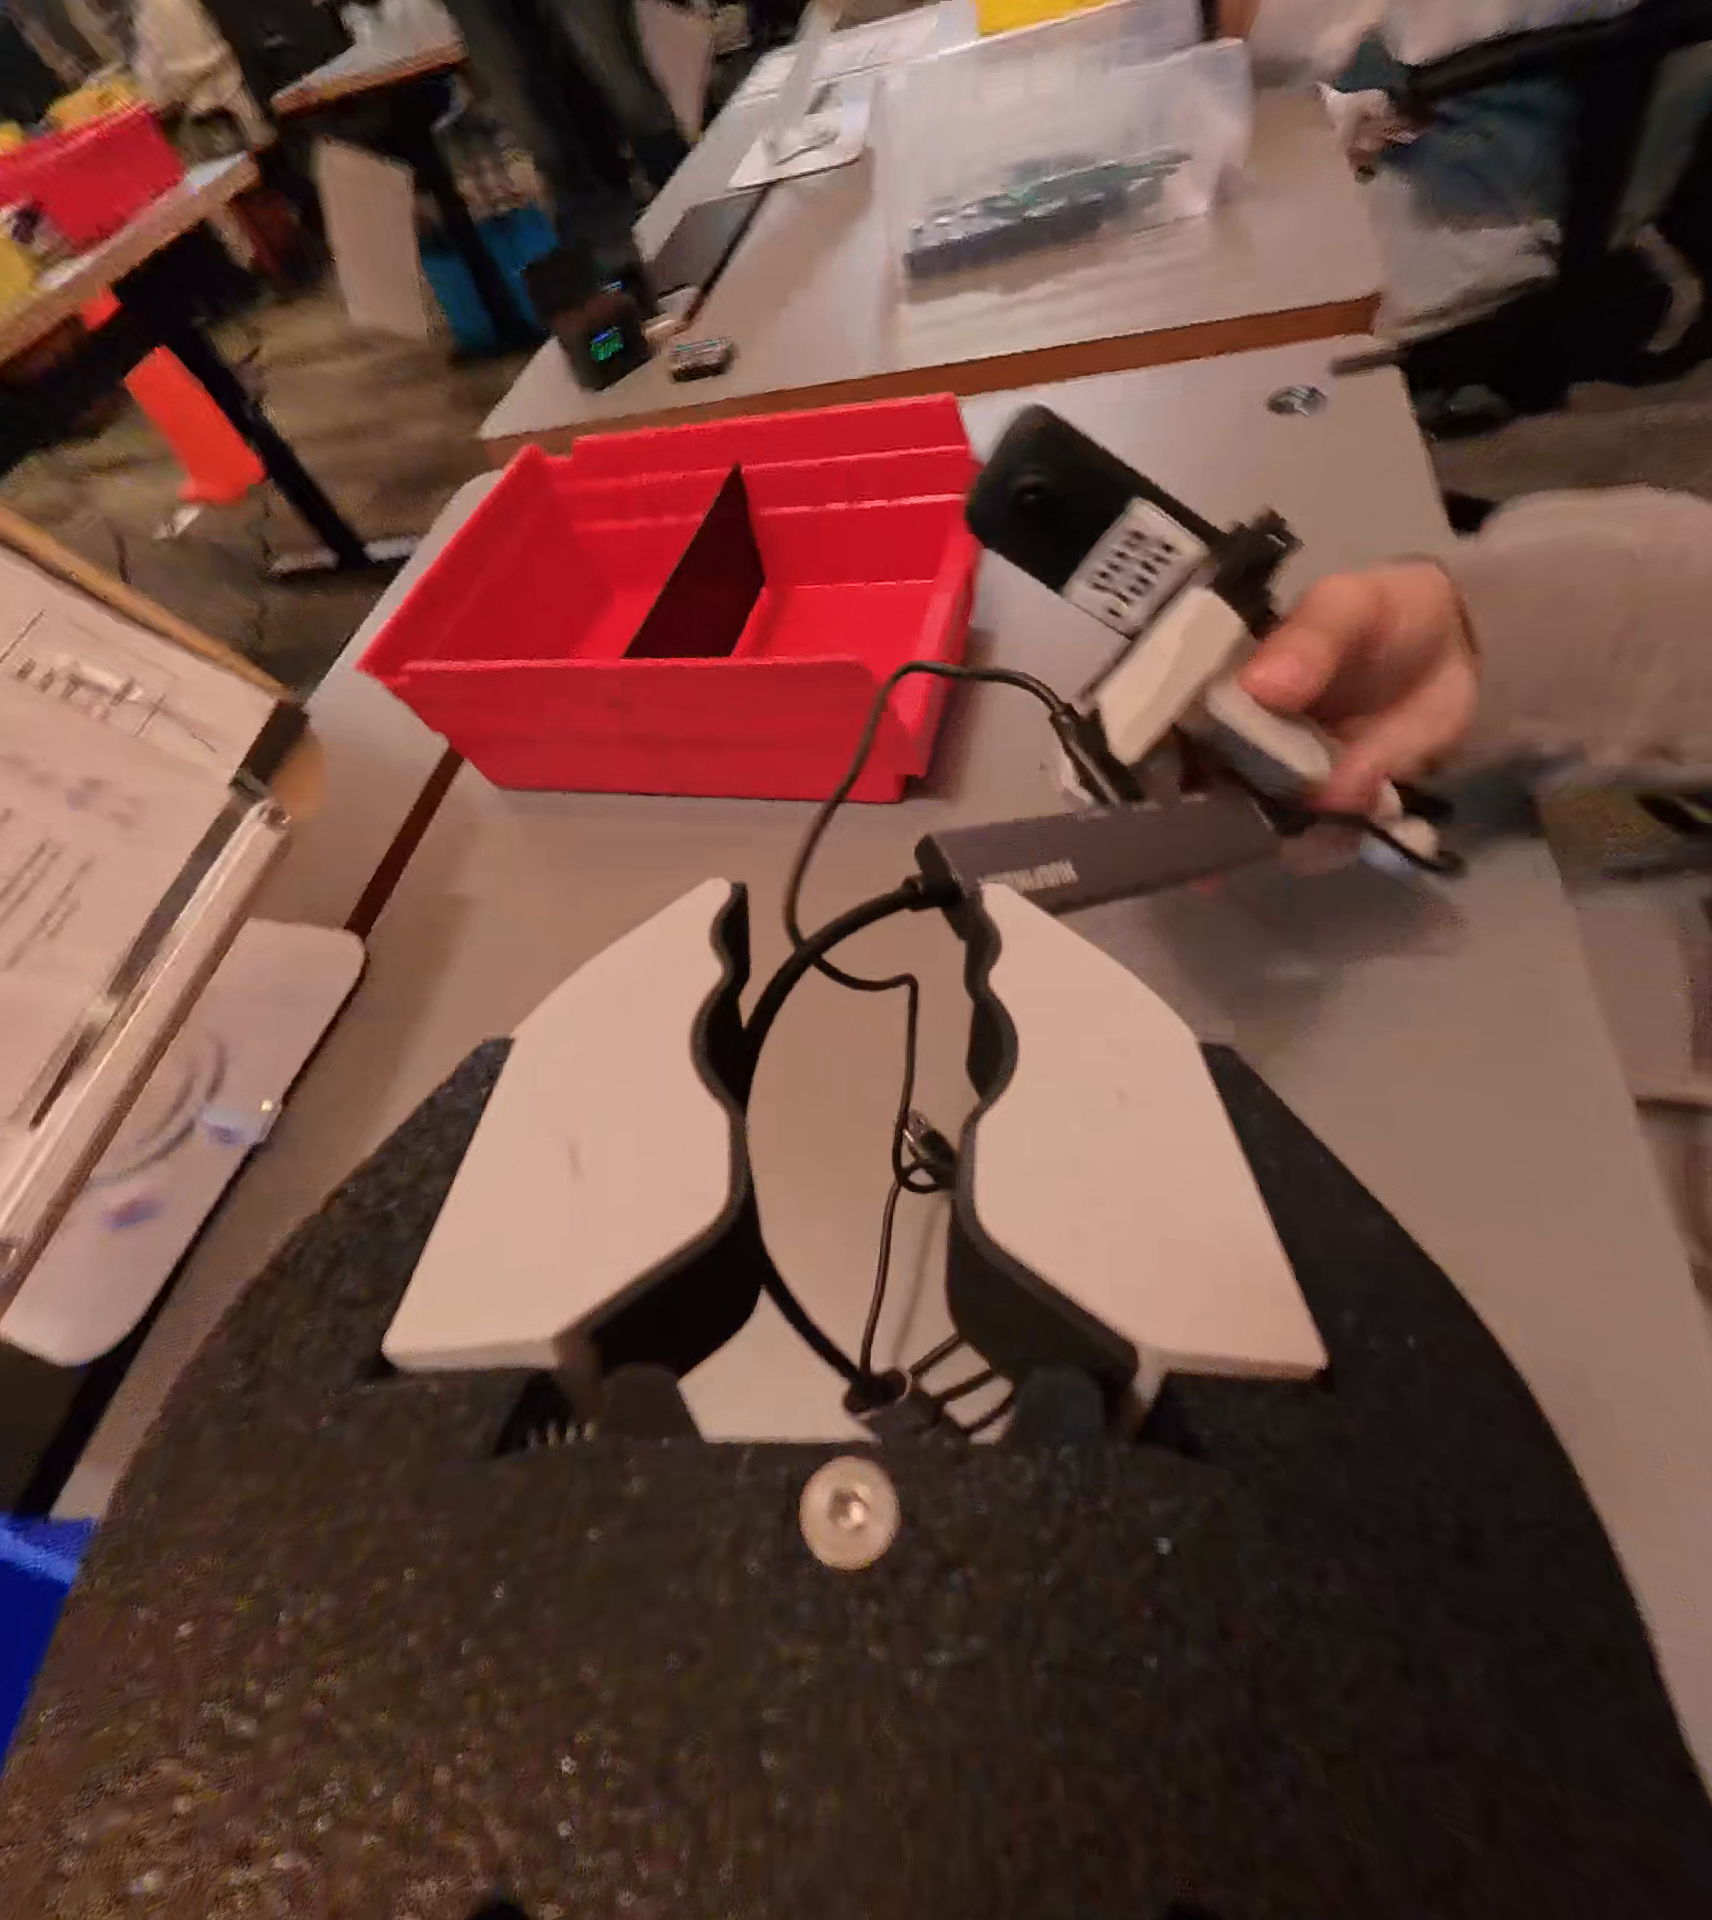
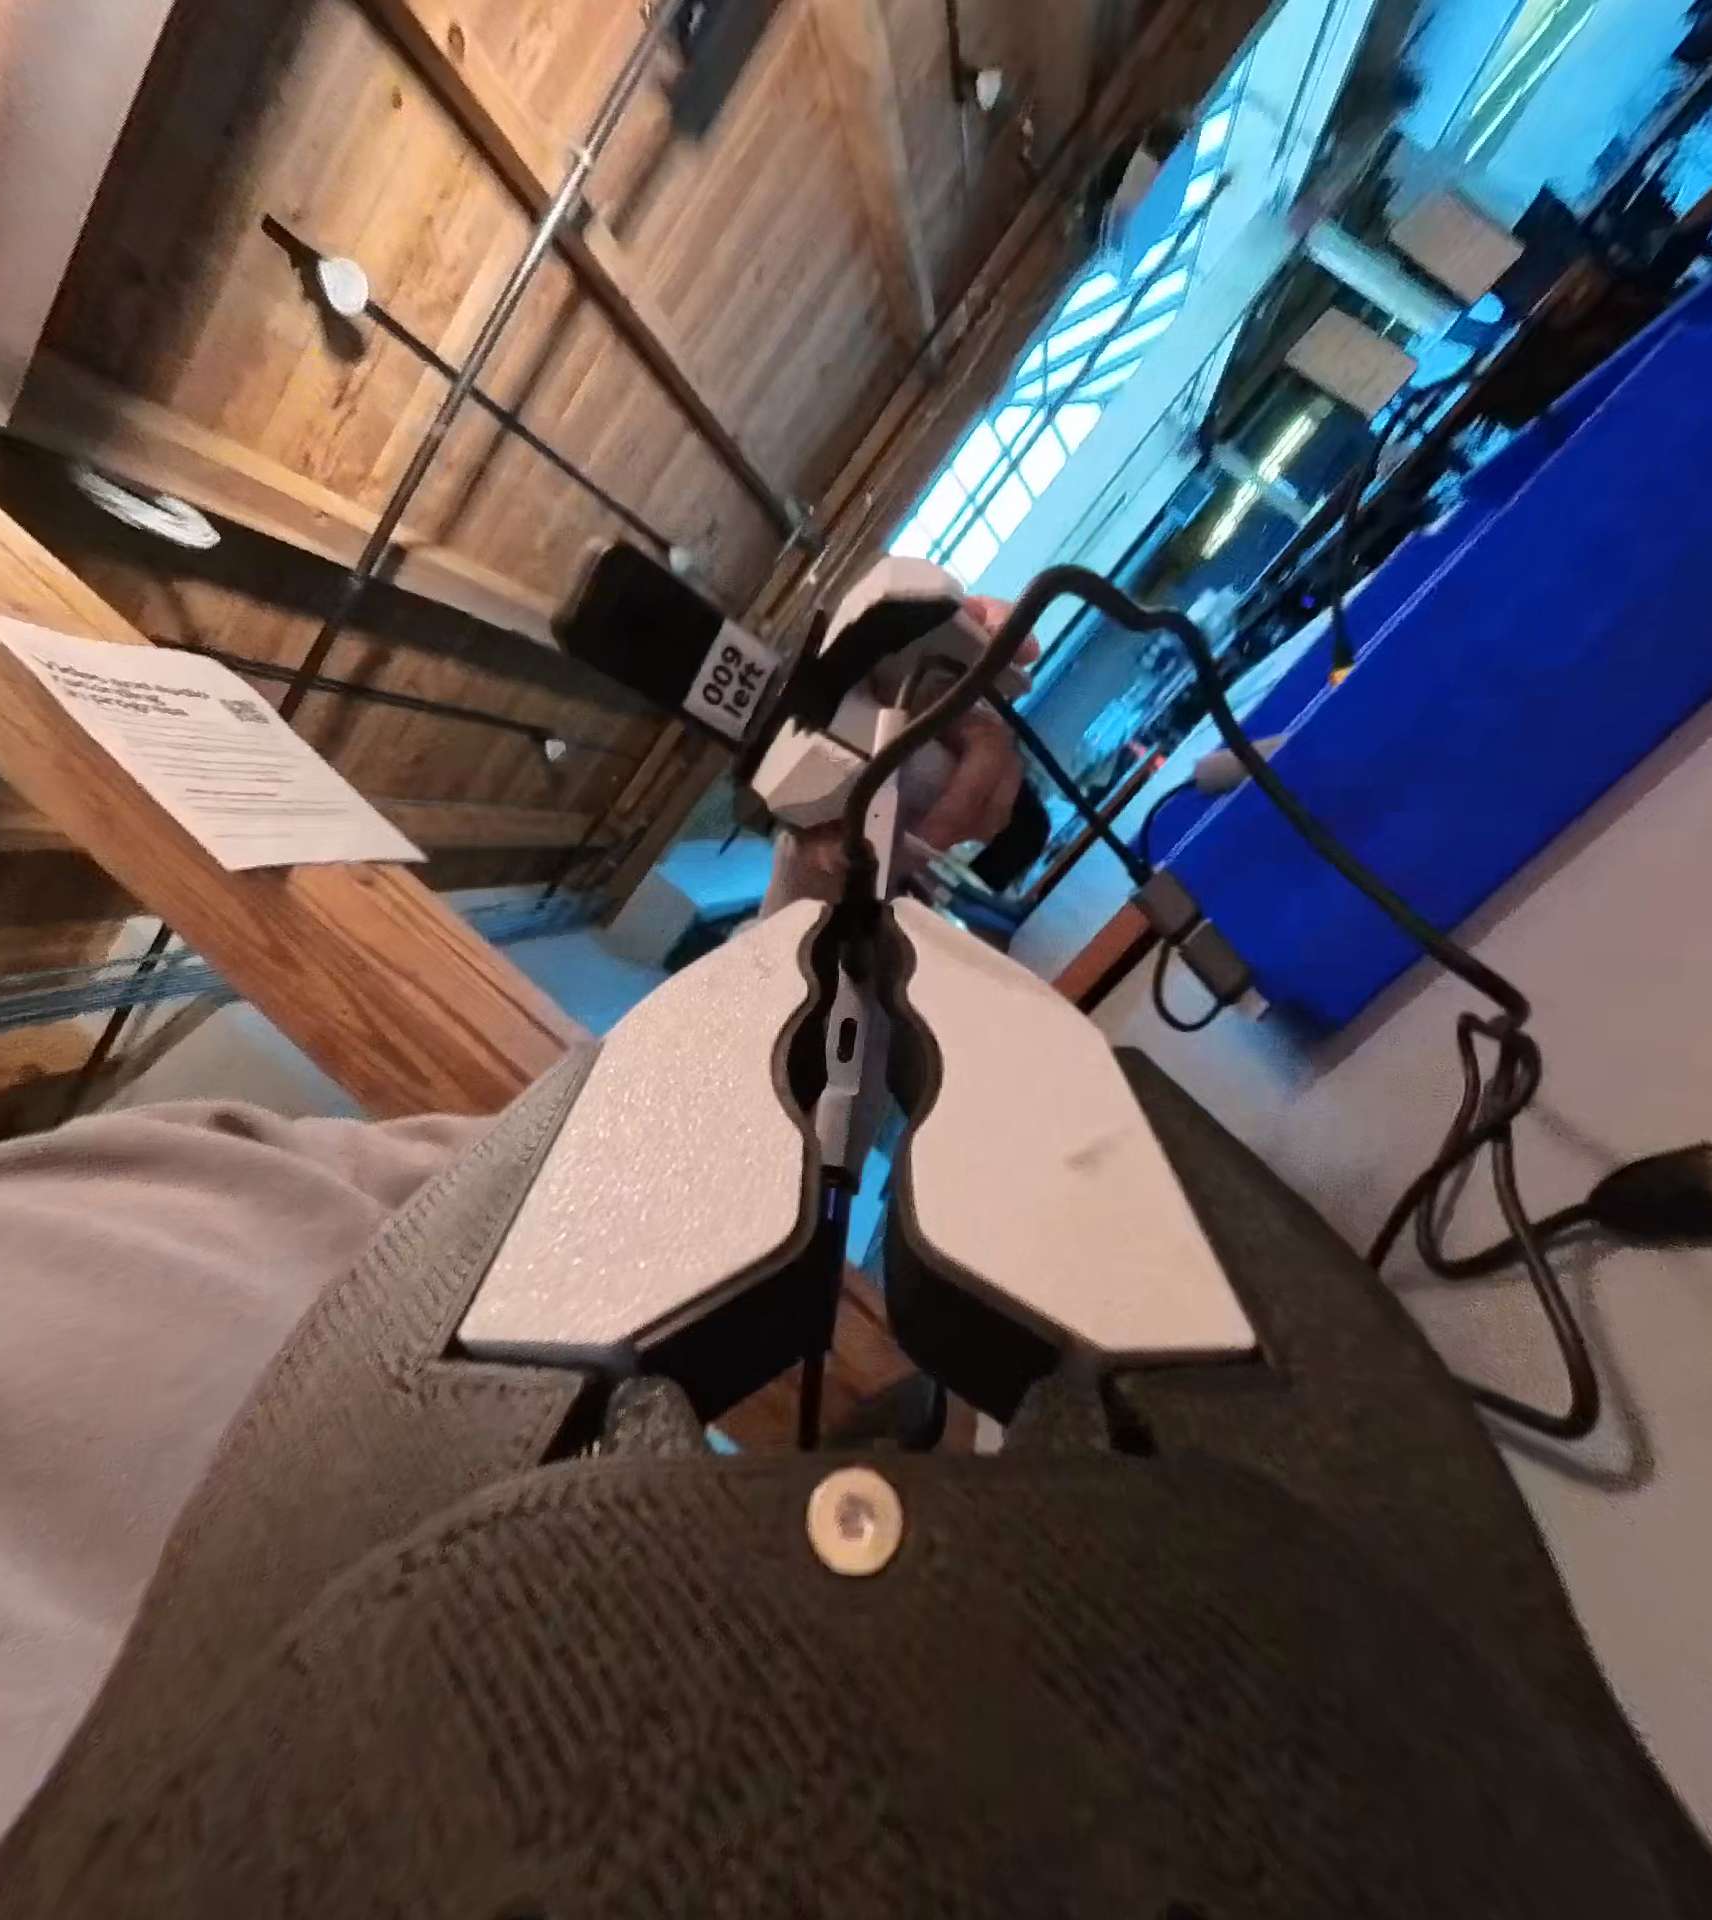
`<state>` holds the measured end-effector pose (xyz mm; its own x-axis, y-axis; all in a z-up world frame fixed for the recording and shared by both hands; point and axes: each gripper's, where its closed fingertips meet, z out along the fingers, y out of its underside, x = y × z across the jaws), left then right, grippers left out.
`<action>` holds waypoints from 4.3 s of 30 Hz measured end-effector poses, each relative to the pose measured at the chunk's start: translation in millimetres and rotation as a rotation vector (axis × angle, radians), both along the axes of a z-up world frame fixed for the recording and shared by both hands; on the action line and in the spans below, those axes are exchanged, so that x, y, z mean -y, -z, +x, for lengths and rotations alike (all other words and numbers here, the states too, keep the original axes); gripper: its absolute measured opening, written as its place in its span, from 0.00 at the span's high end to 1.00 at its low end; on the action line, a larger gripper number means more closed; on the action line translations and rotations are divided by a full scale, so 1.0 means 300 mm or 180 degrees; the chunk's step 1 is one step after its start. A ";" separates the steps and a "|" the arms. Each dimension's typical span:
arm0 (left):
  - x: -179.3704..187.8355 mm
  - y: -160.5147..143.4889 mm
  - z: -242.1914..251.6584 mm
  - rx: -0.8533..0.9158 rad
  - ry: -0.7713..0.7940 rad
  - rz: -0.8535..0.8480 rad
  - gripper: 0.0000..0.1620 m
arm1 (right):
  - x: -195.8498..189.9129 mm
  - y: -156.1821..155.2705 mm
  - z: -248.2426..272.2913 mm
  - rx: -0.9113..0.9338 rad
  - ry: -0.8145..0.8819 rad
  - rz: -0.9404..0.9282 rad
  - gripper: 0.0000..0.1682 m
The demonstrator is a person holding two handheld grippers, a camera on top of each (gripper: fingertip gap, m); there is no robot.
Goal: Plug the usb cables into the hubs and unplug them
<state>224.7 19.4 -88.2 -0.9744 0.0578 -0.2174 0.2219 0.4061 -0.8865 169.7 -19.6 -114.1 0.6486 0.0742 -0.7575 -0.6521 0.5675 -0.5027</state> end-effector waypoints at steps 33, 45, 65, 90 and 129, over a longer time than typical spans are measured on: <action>0.043 0.223 -0.254 -0.1056 0.0959 -0.0425 0.85 | 0.160 0.068 -0.107 0.1499 0.0262 -0.2256 0.65; 0.067 0.238 -0.250 -0.1009 0.0874 -0.0981 0.85 | 0.155 0.105 -0.170 0.1810 0.0571 -0.2782 0.93; 0.065 0.236 -0.262 -0.1235 0.0807 -0.1128 0.85 | 0.151 0.100 -0.170 0.1562 0.0341 -0.2467 0.93; 0.049 0.195 -0.286 -0.0753 0.0620 -0.0999 0.85 | 0.704 -0.305 0.229 0.2104 0.1589 -0.2621 0.93; 0.019 0.162 -0.330 -0.0854 0.1907 -0.0480 0.85 | -0.018 0.039 -0.161 -0.0382 -0.1624 -0.0681 0.81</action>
